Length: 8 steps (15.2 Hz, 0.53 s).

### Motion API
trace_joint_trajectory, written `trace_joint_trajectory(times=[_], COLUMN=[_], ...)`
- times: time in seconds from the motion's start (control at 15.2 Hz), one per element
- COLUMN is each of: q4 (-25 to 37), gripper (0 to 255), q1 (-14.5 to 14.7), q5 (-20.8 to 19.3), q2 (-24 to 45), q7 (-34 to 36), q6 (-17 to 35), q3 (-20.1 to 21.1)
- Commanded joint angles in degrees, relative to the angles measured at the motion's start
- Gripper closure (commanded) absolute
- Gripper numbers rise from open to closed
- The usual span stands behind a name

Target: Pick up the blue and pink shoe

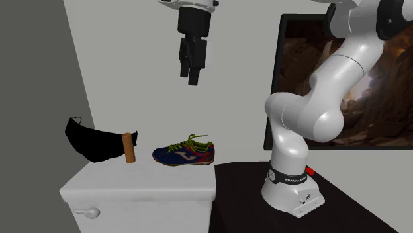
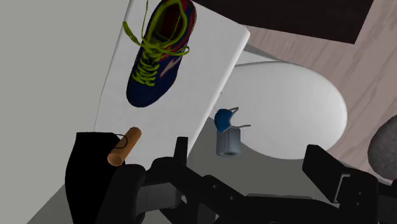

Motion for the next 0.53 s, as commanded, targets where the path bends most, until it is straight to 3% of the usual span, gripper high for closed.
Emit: trace_joint_trajectory(times=[0.0,0.46], q4=[0.00,-5.12], gripper=[0,0], q1=[0.00,-3.51], q5=[0.00,-1.45], q2=[0.00,6.78], q7=[0.00,0.04], q6=[0.00,7.74], q3=[0.00,-5.41])
